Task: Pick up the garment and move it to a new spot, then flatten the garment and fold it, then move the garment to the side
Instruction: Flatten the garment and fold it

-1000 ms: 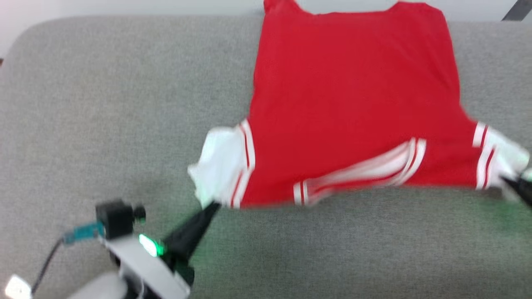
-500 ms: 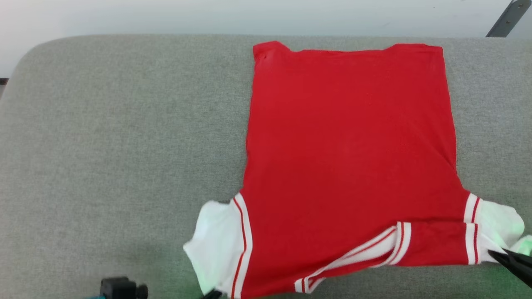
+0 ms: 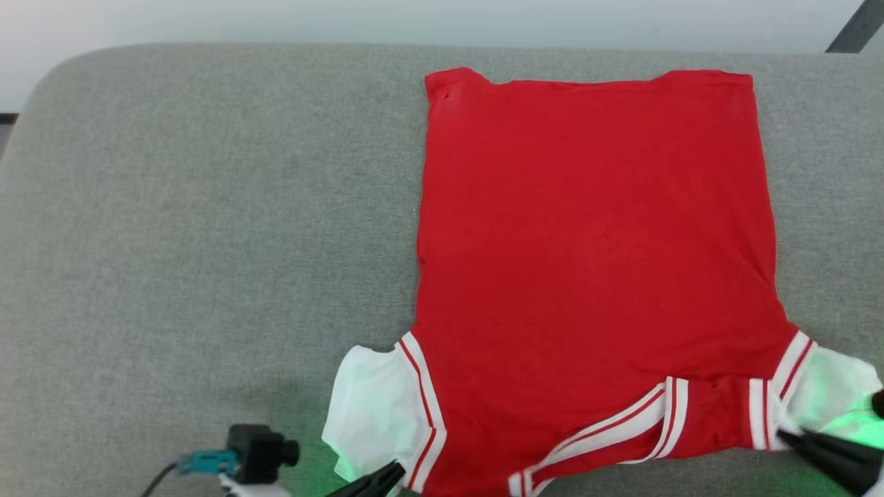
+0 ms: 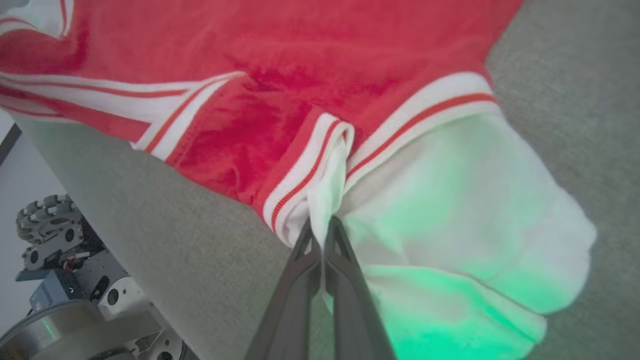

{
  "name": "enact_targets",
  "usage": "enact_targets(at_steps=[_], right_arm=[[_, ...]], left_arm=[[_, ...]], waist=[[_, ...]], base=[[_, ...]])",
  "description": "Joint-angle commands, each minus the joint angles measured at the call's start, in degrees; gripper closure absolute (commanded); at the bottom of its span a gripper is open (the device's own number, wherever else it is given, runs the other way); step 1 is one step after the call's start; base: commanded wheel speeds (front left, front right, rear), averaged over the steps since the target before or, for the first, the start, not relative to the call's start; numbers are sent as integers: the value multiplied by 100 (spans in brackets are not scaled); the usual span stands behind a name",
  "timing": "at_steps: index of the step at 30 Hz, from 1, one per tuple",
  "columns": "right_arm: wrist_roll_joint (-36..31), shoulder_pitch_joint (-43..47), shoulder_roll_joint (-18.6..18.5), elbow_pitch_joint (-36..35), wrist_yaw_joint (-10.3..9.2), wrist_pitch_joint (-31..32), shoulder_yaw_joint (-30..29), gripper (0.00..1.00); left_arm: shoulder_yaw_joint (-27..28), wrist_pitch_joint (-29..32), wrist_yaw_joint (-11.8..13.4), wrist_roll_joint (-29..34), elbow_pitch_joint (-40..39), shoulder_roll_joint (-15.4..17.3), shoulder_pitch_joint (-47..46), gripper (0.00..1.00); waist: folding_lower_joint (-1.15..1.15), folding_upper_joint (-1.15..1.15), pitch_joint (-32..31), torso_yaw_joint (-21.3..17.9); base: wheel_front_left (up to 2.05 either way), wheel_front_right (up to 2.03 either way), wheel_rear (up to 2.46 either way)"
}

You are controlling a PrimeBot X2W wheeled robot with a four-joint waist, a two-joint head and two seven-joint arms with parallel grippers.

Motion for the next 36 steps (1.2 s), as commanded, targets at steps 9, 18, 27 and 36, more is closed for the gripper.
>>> enact_targets(at_steps=[9, 18, 27, 36], right_arm=[[-603, -148, 903, 675, -9, 458, 354, 100], [-599, -313, 900, 807, -10, 126, 248, 0], [-84, -537, -733, -563, -9, 218, -392, 0], [240, -2014, -765, 115, -8, 1357, -1579, 0]], left_arm=[[-401, 138, -239, 236, 1584, -760, -412, 100], [-612, -125, -268, 137, 2125, -1088, -508, 100], [-771, -355, -273, 193, 1958, -1088, -629, 100], [-913, -437, -273, 479, 1836, -1360, -1275, 100]], waist=[[0, 0, 53, -76], [0, 0, 1, -182], [0, 0, 202, -190], [0, 0, 802, 263]], base=[[0, 0, 0], [0, 0, 0], [0, 0, 0], [0, 0, 0]])
